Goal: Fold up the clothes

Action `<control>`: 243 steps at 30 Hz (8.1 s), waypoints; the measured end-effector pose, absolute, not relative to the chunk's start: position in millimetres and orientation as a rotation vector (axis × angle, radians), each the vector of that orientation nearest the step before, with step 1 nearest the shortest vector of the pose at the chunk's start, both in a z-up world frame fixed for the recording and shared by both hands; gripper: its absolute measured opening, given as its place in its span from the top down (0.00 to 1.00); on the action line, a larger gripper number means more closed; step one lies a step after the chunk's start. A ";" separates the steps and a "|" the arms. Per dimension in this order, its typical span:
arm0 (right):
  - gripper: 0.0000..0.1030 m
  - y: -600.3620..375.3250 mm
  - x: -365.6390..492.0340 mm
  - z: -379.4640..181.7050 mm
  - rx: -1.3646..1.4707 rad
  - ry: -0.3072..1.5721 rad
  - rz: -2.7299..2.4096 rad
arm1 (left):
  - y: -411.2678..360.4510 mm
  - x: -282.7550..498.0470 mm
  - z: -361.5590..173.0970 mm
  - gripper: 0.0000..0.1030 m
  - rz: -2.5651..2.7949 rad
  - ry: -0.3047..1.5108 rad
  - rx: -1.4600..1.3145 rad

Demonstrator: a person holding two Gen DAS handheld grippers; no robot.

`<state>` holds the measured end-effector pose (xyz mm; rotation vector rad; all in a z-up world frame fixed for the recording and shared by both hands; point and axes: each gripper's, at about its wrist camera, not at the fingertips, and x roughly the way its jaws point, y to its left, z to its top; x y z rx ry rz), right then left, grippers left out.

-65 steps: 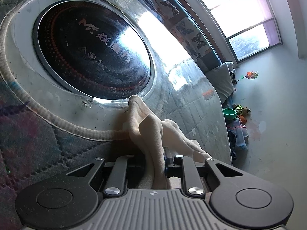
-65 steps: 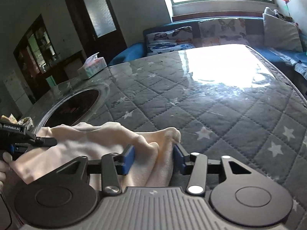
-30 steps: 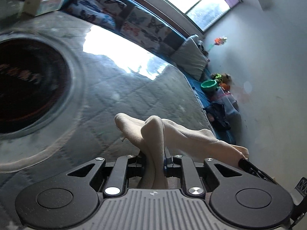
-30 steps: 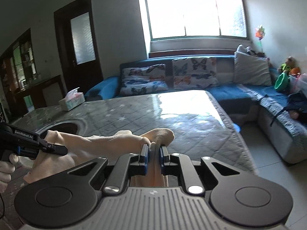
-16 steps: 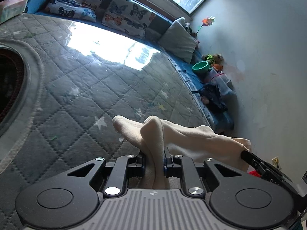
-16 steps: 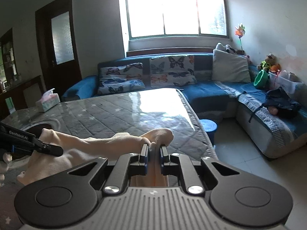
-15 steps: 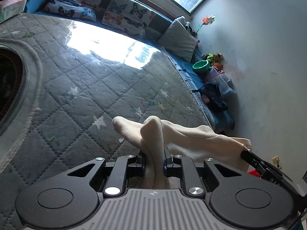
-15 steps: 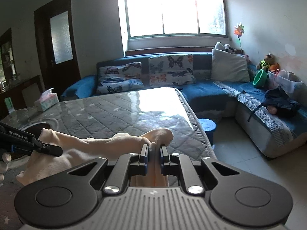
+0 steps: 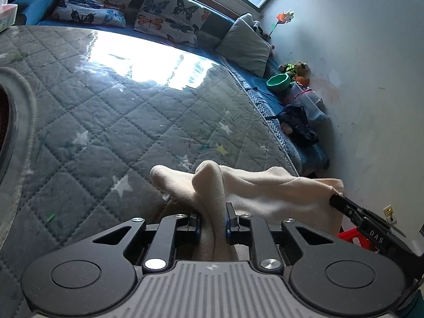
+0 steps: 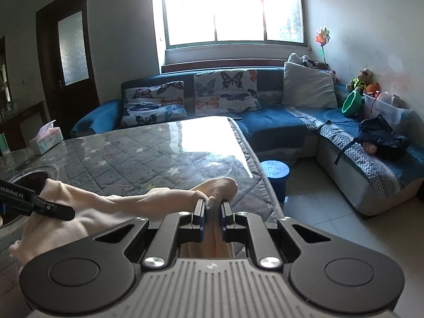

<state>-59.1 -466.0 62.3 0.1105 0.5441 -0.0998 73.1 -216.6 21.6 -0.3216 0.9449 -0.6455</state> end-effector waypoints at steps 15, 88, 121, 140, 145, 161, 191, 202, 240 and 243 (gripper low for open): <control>0.90 -480.4 -22.8 60.1 0.053 0.555 -0.155 | -259.2 99.4 17.1 0.83 -0.649 0.925 -0.252; 0.84 -423.8 22.8 22.6 0.039 0.648 0.012 | -287.4 107.5 5.1 0.73 -0.704 0.905 -0.182; 0.59 -431.7 -91.6 18.0 0.043 0.627 -0.056 | -283.7 16.6 23.5 0.70 -0.841 0.811 -0.077; 0.61 -460.2 -78.2 13.5 0.127 0.606 -0.085 | -280.7 6.8 9.4 0.70 -0.833 0.818 -0.054; 0.59 -451.5 -84.3 25.1 0.097 0.576 -0.079 | -275.8 1.9 16.7 0.67 -0.825 0.804 -0.065; 0.53 -409.9 -84.4 20.2 -0.038 0.595 -0.024 | -260.7 -14.1 15.1 0.67 -0.802 0.804 -0.076; 0.40 -394.7 -68.6 14.6 -0.018 0.578 0.064 | -237.9 12.7 13.9 0.67 -0.734 0.837 -0.238; 0.23 -398.0 -63.1 5.6 0.001 0.596 0.055 | -245.0 12.0 12.9 0.55 -0.740 0.844 -0.208; 0.00 -399.8 -56.8 1.7 -0.004 0.646 0.084 | -247.1 -7.4 30.6 0.00 -0.765 0.700 -0.156; 0.00 -399.2 -56.7 1.4 -0.010 0.648 0.082 | -246.8 -10.1 31.3 0.00 -0.754 0.696 -0.151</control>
